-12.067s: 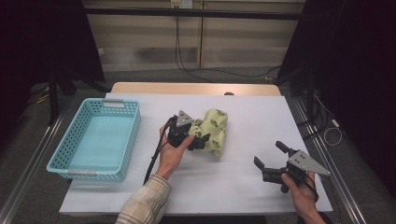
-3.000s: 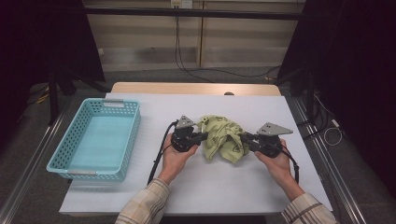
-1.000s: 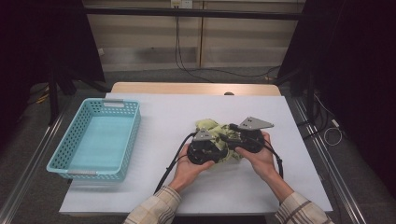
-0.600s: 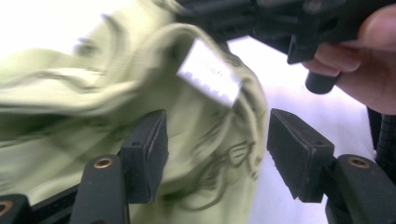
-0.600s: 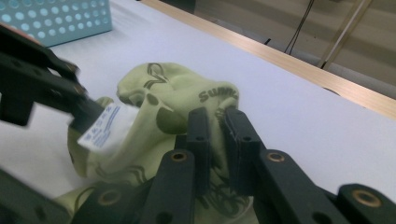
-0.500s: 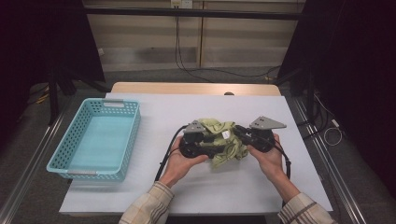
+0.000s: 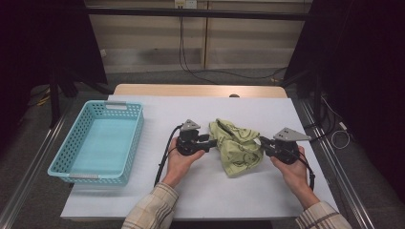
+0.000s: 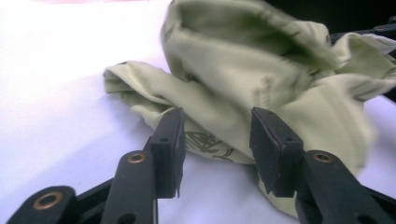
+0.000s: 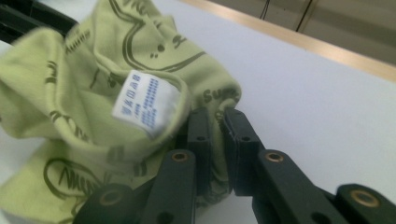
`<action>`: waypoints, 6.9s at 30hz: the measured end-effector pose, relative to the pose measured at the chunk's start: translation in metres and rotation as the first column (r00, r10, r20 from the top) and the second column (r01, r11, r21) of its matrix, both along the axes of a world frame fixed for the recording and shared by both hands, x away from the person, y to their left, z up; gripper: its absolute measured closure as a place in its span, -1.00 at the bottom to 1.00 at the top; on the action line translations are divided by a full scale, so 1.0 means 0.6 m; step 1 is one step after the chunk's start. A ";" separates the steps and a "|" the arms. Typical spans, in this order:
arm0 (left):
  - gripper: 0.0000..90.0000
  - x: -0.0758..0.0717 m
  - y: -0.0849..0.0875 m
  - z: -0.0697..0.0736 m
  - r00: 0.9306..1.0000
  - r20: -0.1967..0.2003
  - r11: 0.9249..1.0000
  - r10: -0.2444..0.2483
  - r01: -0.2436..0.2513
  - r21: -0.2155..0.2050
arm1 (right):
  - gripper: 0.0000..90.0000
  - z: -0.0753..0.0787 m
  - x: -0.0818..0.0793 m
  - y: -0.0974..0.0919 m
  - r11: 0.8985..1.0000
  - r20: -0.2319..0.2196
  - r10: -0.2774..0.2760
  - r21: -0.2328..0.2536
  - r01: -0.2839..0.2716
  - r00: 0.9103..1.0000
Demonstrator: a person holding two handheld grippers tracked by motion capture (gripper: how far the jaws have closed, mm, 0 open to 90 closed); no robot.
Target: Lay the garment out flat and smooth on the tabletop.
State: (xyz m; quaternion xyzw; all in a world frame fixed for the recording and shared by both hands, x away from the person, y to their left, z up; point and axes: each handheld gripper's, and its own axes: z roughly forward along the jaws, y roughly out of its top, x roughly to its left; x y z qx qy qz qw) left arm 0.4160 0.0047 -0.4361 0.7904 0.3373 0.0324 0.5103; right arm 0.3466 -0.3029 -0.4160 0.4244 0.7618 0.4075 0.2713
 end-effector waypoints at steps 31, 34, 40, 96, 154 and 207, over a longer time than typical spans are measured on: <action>0.93 0.003 -0.044 -0.016 0.999 0.004 0.998 -0.044 0.043 0.047 | 0.85 -0.033 0.021 0.020 0.999 -0.050 0.053 0.002 -0.053 0.997; 0.94 -0.001 -0.032 0.001 1.000 0.018 1.000 -0.017 0.017 0.011 | 0.83 -0.032 0.022 0.018 0.999 -0.049 0.045 -0.005 -0.045 0.998; 0.94 -0.014 -0.002 0.042 0.997 0.076 0.999 0.010 -0.006 -0.045 | 0.76 -0.030 0.024 0.013 1.000 -0.046 0.020 -0.006 -0.020 0.999; 0.50 -0.035 0.011 0.055 0.989 0.134 0.995 -0.062 0.052 0.081 | 0.95 0.013 0.028 0.016 1.000 0.040 0.013 0.017 -0.014 0.999; -0.10 -0.040 0.011 -0.004 0.998 0.061 0.977 -0.017 0.003 0.215 | -0.09 -0.035 0.051 0.010 0.997 -0.096 0.071 0.033 -0.068 0.993; -0.14 -0.006 0.132 0.035 0.968 0.079 0.970 0.238 -0.241 0.030 | -0.39 -0.001 0.002 0.051 0.980 -0.034 0.151 0.136 -0.145 0.988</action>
